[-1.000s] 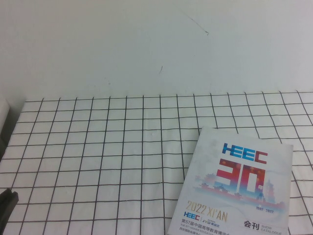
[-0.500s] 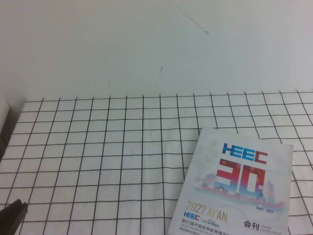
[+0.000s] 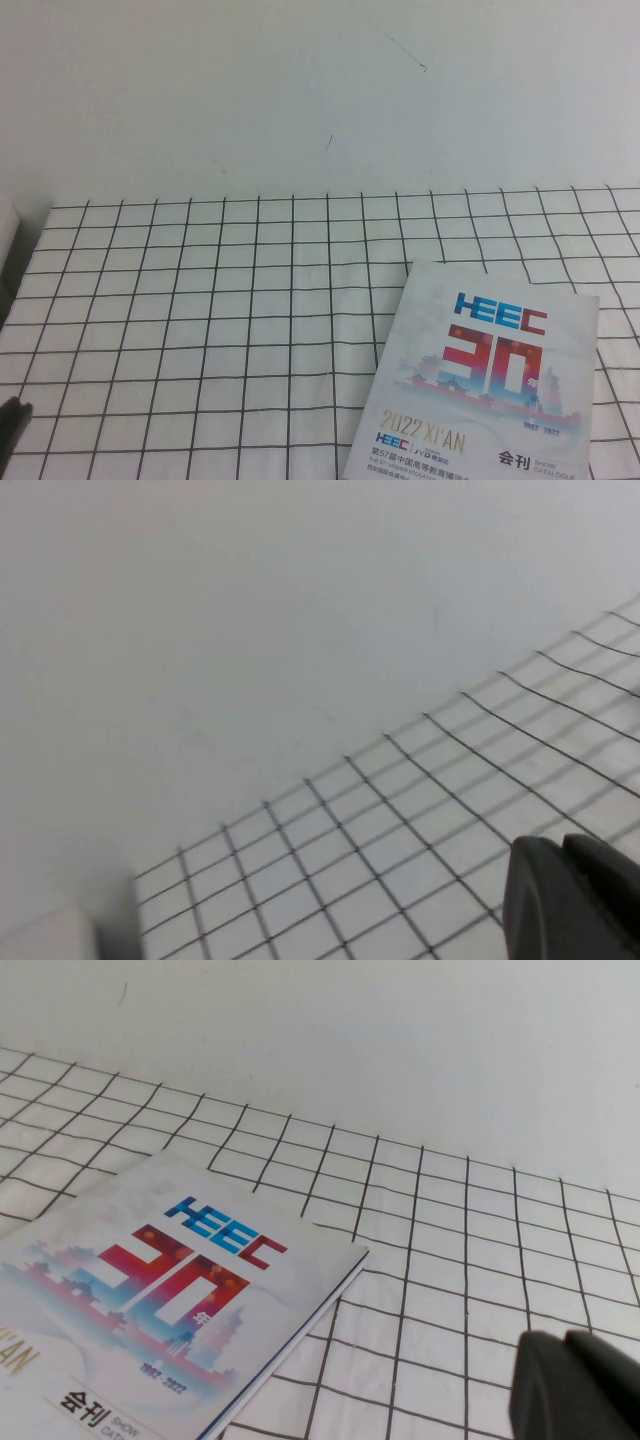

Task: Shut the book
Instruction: 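Close the open booklet and leave it lying on the table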

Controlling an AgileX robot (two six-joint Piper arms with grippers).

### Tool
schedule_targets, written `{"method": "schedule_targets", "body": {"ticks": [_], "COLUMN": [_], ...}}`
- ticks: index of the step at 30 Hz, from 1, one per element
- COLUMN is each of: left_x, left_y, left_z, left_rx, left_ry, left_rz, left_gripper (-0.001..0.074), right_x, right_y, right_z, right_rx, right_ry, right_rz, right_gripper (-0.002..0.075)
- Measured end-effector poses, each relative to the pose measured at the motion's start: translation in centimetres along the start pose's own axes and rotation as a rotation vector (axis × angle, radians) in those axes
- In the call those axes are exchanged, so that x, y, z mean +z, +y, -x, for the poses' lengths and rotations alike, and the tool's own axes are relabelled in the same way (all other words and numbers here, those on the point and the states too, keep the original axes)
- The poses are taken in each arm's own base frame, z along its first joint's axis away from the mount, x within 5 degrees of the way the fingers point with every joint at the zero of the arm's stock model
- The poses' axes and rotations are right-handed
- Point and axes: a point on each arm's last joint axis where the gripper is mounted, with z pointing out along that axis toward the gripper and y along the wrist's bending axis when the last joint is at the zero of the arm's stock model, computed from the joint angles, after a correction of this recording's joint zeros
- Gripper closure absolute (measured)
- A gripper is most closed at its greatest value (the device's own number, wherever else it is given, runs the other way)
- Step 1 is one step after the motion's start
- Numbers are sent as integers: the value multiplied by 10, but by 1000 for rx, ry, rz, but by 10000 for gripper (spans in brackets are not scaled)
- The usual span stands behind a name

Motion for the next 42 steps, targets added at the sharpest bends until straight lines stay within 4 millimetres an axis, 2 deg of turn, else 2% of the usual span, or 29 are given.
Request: {"method": "schedule_targets", "body": {"ticks": [4,13,17,25,35,42], "left_x": [1,-5,-8,-9,-10,-10], "left_y": [7,-4,-8,-7,-2,-2], "left_z": [-9,-59,-73,-74,-76,-76], "left_rx": [-31,-207,-298,-464,-429,-395], "left_ry": [-40,24,162,180,190,195], "left_rz": [119,164,149,184,277,280], "left_gripper": [738,738,738,738,738,738], "right_x": [0,0,0,0,0,0], "right_y": [0,0,0,0,0,0], "right_z": [0,0,0,0,0,0], "right_rx": [0,0,2,2,2,2], "right_ry": [0,0,-1,-1,-1,-1], "right_rz": [0,0,1,1,1,1], "right_gripper": [729,729,729,729,729,729]}}
